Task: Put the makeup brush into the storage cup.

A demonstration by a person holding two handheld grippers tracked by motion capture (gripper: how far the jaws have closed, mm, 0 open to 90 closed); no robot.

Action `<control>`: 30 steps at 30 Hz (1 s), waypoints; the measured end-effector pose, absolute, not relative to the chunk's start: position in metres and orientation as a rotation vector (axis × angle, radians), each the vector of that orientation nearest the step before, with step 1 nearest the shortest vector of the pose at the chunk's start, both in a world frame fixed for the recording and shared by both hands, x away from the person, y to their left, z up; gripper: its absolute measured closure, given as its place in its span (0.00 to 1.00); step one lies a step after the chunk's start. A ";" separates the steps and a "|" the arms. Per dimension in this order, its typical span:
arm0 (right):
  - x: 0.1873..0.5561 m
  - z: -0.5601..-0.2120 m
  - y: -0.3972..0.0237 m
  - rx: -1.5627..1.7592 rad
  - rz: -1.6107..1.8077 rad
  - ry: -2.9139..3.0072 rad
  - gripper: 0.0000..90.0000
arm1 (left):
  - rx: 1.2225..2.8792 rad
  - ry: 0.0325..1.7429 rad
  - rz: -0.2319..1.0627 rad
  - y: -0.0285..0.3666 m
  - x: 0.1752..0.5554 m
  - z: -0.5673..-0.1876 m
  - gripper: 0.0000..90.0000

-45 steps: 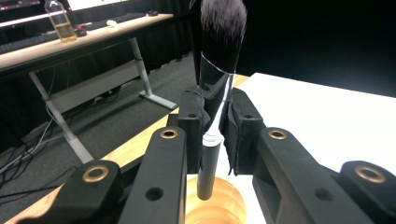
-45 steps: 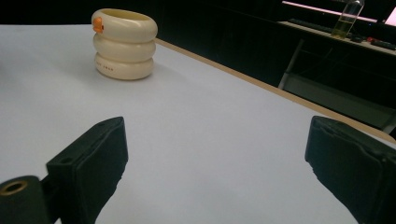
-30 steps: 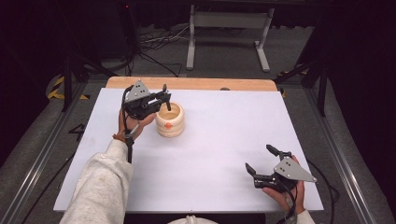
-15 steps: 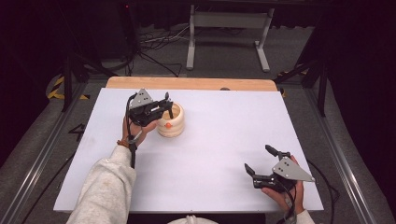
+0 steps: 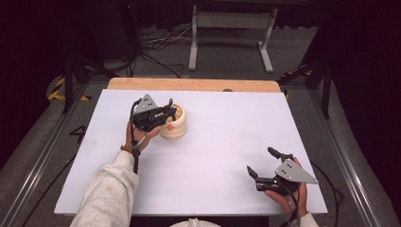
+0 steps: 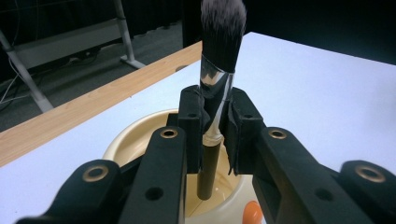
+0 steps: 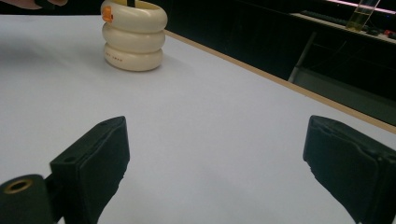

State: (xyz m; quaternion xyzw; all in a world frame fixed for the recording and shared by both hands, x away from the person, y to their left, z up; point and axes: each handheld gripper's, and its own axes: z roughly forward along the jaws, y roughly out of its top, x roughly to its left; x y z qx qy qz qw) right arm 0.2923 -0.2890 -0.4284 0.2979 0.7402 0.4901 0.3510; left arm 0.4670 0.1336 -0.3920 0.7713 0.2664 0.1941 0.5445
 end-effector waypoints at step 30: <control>0.293 -0.430 -0.288 0.764 1.256 1.947 0.09 | 1.870 0.602 0.683 0.146 0.453 -0.372 0.47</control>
